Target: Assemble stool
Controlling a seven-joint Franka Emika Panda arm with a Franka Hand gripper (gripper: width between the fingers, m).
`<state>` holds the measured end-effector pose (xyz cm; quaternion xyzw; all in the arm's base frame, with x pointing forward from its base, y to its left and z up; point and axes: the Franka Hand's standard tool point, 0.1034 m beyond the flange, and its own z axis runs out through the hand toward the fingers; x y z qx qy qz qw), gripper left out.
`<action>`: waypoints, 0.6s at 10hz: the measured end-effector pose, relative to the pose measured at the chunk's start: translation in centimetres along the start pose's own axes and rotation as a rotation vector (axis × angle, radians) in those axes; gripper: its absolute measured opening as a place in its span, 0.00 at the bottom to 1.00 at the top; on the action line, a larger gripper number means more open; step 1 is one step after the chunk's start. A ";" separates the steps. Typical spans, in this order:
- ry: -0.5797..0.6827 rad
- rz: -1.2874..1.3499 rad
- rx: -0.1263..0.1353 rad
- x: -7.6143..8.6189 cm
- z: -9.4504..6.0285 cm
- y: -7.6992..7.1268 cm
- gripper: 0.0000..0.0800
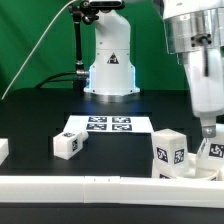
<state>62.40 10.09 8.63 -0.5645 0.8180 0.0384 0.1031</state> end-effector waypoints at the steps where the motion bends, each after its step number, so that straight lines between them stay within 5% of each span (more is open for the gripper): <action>1: -0.020 0.145 0.031 0.1 0.0 0.0 0.42; 3: -0.059 0.284 0.093 -0.2 0.1 0.4 0.42; 6: -0.104 0.418 0.123 -0.5 0.1 0.7 0.42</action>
Offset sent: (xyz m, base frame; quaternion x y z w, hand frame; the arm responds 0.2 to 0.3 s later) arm -0.0155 -0.0001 -0.0070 0.0328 0.0128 0.2817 0.9589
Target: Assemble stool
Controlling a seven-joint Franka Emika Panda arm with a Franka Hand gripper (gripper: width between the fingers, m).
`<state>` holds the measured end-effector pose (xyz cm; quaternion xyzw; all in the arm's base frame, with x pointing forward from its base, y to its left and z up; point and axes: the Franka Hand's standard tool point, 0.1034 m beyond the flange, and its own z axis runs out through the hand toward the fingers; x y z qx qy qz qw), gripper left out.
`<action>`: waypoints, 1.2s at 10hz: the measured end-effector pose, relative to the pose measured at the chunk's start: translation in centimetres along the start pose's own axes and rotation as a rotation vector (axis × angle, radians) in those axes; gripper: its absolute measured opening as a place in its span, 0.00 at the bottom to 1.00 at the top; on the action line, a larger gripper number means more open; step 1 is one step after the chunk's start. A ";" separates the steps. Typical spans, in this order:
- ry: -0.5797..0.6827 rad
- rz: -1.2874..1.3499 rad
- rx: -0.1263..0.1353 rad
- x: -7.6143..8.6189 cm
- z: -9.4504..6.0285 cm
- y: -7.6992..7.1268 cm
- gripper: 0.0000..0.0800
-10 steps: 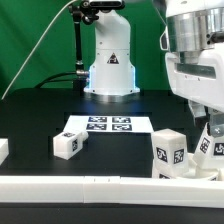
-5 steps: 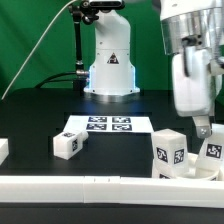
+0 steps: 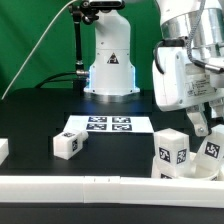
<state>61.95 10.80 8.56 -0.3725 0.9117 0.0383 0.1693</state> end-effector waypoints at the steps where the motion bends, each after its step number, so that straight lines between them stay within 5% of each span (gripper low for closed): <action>1: -0.005 0.019 0.000 0.0 0.0 0.0 0.42; 2: 0.000 -0.057 -0.024 -0.1 -0.1 0.2 0.42; 3: 0.004 -0.109 -0.067 -0.8 -0.7 0.0 0.55; 5: -0.011 -0.177 -0.079 -2.1 -2.0 -0.5 0.78; 10: -0.031 -0.483 -0.082 -2.4 -2.5 -0.5 0.81; 12: 0.047 -0.866 -0.128 -2.1 -2.3 -0.6 0.81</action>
Offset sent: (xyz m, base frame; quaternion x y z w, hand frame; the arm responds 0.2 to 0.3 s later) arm 0.0112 -0.0020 0.0271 -0.0529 0.0264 -0.1748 0.9828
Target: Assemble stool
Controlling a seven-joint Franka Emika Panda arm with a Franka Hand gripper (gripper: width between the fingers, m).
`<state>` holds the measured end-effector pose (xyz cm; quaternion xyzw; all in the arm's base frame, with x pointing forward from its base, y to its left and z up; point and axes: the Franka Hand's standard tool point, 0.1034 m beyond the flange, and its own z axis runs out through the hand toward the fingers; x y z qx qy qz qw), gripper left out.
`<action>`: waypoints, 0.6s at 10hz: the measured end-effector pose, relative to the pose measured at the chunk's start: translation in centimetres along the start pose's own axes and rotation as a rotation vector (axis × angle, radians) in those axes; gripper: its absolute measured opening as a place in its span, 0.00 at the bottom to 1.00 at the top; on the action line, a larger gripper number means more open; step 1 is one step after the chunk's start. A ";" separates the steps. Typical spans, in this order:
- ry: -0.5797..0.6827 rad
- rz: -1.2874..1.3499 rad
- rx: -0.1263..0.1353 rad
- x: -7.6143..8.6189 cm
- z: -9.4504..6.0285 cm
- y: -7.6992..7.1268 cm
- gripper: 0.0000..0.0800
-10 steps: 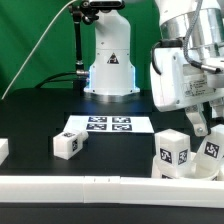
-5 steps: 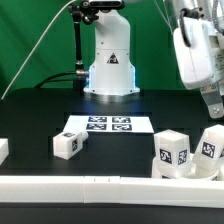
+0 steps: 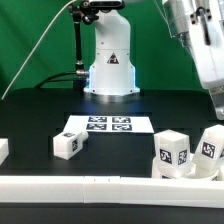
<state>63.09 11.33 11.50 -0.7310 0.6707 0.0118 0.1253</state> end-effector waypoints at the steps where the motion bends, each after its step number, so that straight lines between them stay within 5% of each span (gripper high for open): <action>1: 0.021 -0.170 -0.016 -0.2 0.1 -0.2 0.81; 3: 0.009 -0.406 -0.054 -0.7 0.0 -0.4 0.81; 6: 0.007 -0.597 -0.052 -0.5 0.0 -0.5 0.81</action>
Offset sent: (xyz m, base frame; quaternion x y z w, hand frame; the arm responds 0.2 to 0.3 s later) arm 0.0000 0.0000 0.0000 0.0000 0.0000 -0.1938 0.9810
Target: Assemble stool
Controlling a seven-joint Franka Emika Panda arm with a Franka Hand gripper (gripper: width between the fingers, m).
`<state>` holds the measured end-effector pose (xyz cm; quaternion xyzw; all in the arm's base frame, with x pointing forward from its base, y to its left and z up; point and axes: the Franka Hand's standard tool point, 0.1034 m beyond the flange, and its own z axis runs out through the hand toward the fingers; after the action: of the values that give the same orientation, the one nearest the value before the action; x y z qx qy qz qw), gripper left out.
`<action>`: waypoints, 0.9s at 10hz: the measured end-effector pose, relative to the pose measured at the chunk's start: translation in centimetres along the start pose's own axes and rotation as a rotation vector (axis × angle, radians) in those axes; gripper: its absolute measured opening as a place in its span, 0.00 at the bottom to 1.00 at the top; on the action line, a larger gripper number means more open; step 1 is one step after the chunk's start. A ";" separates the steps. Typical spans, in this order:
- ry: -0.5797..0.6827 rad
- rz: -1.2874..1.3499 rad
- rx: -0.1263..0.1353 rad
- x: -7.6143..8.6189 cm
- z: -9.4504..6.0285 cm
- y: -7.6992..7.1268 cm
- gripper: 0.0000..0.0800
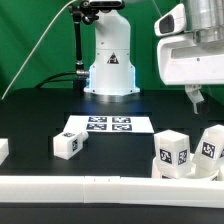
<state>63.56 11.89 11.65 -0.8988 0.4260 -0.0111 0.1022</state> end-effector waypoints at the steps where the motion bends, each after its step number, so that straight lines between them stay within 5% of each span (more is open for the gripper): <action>1: 0.000 -0.086 0.000 0.1 0.0 0.0 0.81; 6: 0.013 -0.619 -0.065 0.1 0.5 -0.1 0.81; 9: 0.032 -0.843 -0.070 1.0 0.6 0.0 0.81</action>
Offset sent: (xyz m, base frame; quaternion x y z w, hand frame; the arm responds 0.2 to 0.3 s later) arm 0.0090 0.0062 0.0043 -0.0648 0.0051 -0.3095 0.9487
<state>64.22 11.23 11.01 -0.9971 0.0229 -0.0513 0.0515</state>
